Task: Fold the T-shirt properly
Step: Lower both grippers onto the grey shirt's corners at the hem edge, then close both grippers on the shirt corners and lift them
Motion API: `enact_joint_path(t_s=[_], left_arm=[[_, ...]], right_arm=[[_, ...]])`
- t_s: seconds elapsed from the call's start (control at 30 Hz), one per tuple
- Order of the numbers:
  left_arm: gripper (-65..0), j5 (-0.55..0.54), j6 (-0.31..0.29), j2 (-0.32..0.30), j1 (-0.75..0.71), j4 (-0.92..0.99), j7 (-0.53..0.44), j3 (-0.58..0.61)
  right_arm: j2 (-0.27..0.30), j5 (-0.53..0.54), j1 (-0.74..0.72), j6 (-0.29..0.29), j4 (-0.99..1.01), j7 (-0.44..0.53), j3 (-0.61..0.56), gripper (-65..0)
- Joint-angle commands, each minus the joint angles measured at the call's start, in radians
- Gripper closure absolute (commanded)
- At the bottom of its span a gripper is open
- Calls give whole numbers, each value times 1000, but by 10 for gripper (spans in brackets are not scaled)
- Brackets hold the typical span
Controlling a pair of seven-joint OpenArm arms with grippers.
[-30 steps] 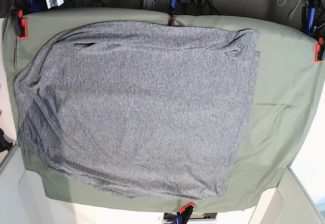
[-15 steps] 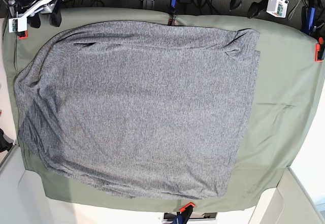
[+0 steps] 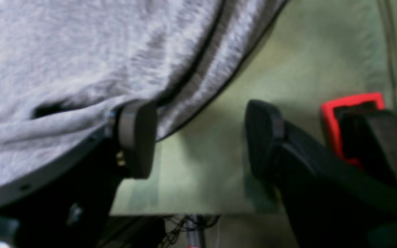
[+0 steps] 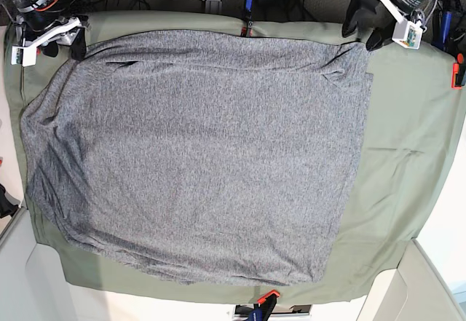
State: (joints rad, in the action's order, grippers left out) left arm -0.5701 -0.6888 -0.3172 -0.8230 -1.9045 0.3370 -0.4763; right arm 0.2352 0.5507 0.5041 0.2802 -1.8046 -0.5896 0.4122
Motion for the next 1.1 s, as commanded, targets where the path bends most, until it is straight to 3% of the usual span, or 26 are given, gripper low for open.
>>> enact_joint_path(t_s=[0.0, 0.27, 0.5, 0.73, 1.0, 1.07], left_arm=[[-406, -14, -9, -21, 7, 11, -18, -8], [-406, -18, -9, -80, 134, 195, -14, -7], [-406, -74, -9, -85, 182, 310, -8, 3], [-406, -93, -9, -84, 195, 318, 20, 113], [-403, -8, -3, -79, 200, 319, 20, 157], [-359, -9, -5, -79, 200, 319, 19, 157]], right_arm=[[7, 7, -7, 4, 1, 15, 7, -403], [2, 0, -54, 9, 47, 13, 7, -403], [2, -1, -58, 11, 48, 13, 7, -403], [-6, -8, -66, 4, 78, 15, 7, -403], [-6, -8, -97, 5, 128, 13, 7, -402], [-6, -8, -97, 5, 128, 13, 7, -399]])
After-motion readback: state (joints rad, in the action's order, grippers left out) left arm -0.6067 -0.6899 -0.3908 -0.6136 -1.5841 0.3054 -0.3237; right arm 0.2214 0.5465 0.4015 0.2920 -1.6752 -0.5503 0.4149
